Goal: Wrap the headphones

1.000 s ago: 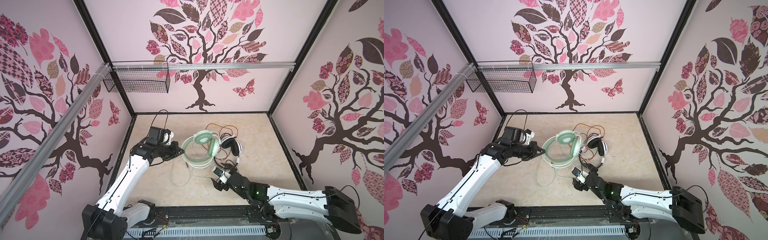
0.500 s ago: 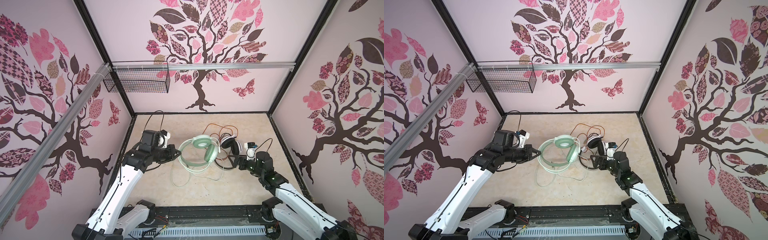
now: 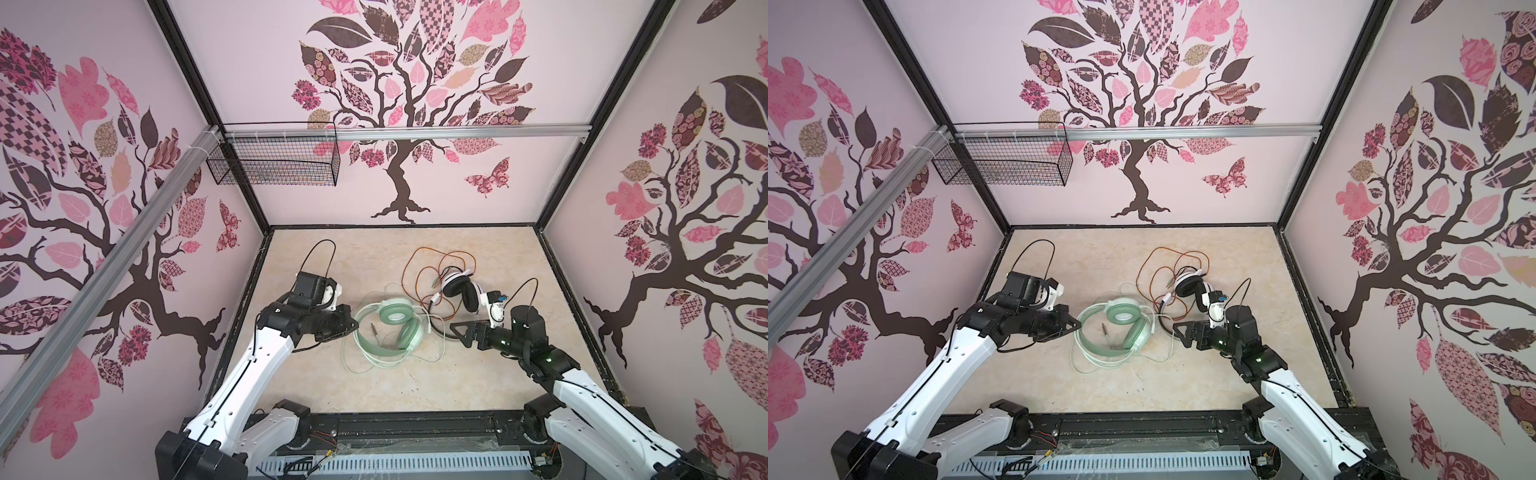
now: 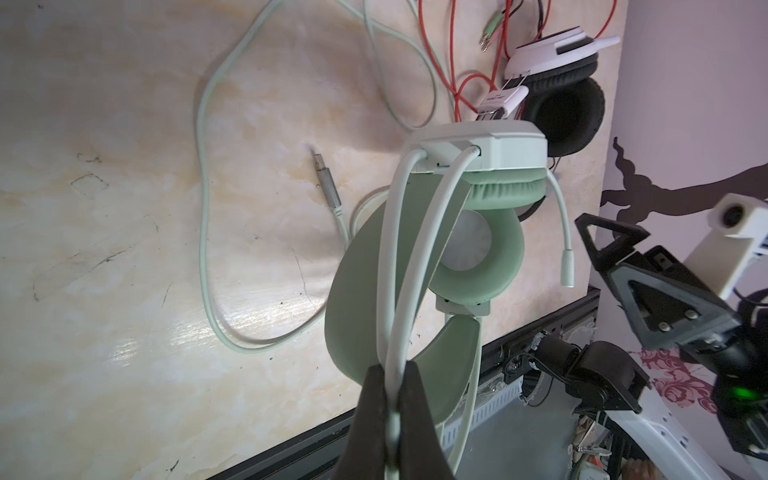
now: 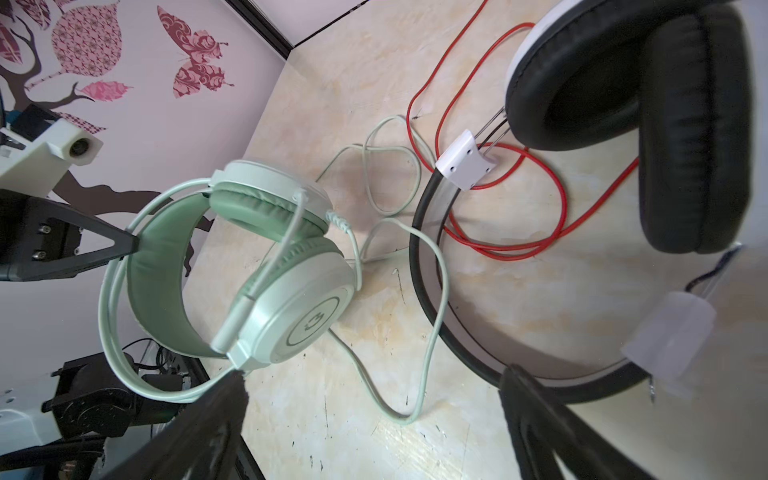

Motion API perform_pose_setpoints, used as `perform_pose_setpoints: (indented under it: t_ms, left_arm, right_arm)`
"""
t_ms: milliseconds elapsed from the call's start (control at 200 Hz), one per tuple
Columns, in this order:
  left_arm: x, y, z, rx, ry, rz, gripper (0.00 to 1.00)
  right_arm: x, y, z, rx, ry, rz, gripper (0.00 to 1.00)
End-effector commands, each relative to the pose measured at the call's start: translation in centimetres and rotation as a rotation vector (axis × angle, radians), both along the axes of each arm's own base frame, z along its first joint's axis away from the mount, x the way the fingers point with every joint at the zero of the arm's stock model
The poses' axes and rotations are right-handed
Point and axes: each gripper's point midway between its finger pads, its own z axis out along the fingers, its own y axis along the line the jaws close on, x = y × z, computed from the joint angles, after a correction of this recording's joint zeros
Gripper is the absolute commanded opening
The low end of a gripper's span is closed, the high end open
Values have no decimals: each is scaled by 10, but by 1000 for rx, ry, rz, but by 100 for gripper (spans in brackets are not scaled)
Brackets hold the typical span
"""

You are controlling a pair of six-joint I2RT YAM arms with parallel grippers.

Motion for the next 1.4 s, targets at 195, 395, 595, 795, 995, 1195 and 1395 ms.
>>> perform_pose_setpoints:
  t_ms: [195, 395, 595, 795, 995, 1195, 1395]
  left_arm:
    - [8, -3, -41, 30, 98, -20, 0]
    - [20, 0, -75, 117, 227, -21, 6]
    - [40, 12, -102, 258, 302, -15, 13]
    - [21, 2, -83, 194, 291, -10, 73]
    - [-7, -9, -62, 152, 288, -8, 75]
    - [-16, -4, -89, 202, 349, 32, 75]
    - [-24, -6, -109, 186, 417, 113, 74]
  right_arm:
    - [7, 1, 15, -54, -35, 6, 98]
    - [3, 4, 10, -98, -57, 9, 98]
    - [1, 0, -1, -116, -74, 0, 99]
    - [-1, 2, -2, -103, -88, 13, 100]
    - [-2, 3, -3, -96, -89, 24, 100]
    - [-6, 4, 0, -80, -103, 30, 100]
    - [-7, 3, 1, -75, -108, 31, 100]
